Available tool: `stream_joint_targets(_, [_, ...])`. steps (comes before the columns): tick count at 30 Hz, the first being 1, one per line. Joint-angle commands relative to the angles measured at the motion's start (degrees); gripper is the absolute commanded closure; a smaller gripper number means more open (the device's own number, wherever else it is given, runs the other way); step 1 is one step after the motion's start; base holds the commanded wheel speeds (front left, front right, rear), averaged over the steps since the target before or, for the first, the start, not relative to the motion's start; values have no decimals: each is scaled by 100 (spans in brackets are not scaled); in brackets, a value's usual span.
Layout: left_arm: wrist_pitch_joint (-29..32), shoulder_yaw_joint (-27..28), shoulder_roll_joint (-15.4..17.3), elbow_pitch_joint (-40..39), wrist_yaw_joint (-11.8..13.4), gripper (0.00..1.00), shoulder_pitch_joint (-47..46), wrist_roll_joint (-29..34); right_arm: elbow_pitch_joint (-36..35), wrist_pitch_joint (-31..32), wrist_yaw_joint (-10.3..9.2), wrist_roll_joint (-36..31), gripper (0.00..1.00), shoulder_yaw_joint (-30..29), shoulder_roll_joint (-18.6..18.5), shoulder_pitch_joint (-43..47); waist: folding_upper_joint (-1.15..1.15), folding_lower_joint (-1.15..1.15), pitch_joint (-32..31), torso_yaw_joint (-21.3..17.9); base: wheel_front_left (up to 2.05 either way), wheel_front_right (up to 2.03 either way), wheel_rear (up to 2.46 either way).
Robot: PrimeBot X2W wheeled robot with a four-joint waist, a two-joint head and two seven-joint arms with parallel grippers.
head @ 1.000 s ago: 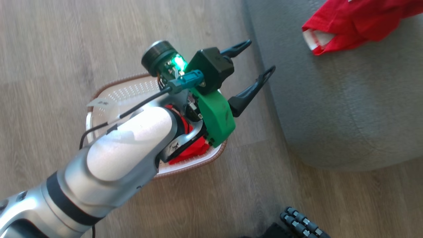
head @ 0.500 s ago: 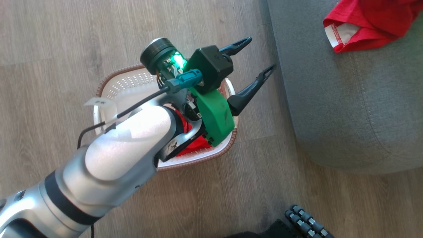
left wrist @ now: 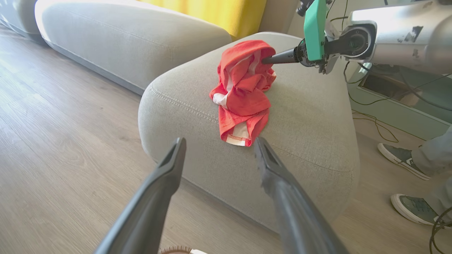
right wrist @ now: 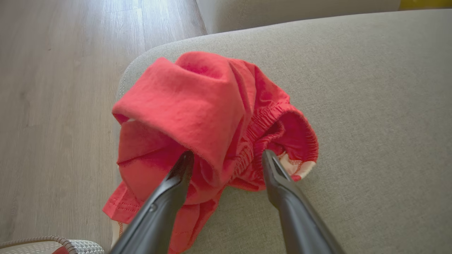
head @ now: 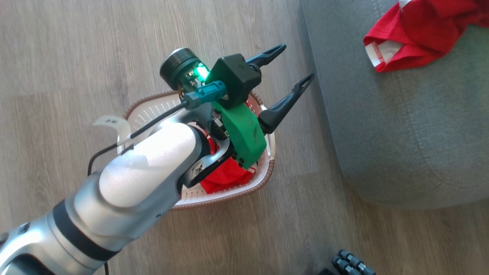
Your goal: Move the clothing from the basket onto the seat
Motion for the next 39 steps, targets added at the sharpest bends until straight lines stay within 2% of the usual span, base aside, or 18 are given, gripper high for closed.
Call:
stream_joint_targets(1, [-45, 205, 37, -150, 29, 0, -84, -15, -166, 13, 41, 8, 0, 53, -137, 106, 0, -1, -126, -3, 0, 0, 0])
stream_joint_targets(6, [-200, 256, 19, -31, 71, 0, 56, -111, -577, 1, 41, 133, 0, 289, -271, 349, 0, -1, -480, 6, 0, 0, 0])
stream_joint_targets(13, [-475, 447, 139, 110, 226, 0, 422, -325, -1745, -161, 41, 538, 0, 620, -617, 1003, 0, -1, -1109, 79, 0, 0, 0])
stream_joint_targets(24, [-789, 878, 515, 241, 591, 0, 1079, -703, -3133, -43, 41, 800, 0, 413, -686, 2010, 0, -1, -1846, 419, 0, 0, 0])
stream_joint_targets(30, [-959, 1093, 683, 261, 765, 0, 1342, -839, -3657, 8, 41, 718, 0, -17, -463, 2709, 0, -1, -2094, 713, 0, 0, 0])
stream_joint_targets(31, [-1008, 1166, 747, 256, 842, 0, 1449, -884, -3888, -18, 41, 630, 0, -237, -318, 2994, 0, -1, -2177, 829, 0, 0, 0])
stream_joint_targets(33, [-1025, 1196, 783, 249, 871, 0, 1504, -909, -4002, -34, 41, 580, 0, -351, -237, 3140, 0, -1, -2211, 889, 0, 0, 0])
stream_joint_targets(39, [-1171, 1378, 966, 261, 1071, 0, 1867, -1046, -4596, -283, 41, 222, 0, -899, 386, 4029, 0, -1, -2367, 1205, 0, 0, 0])
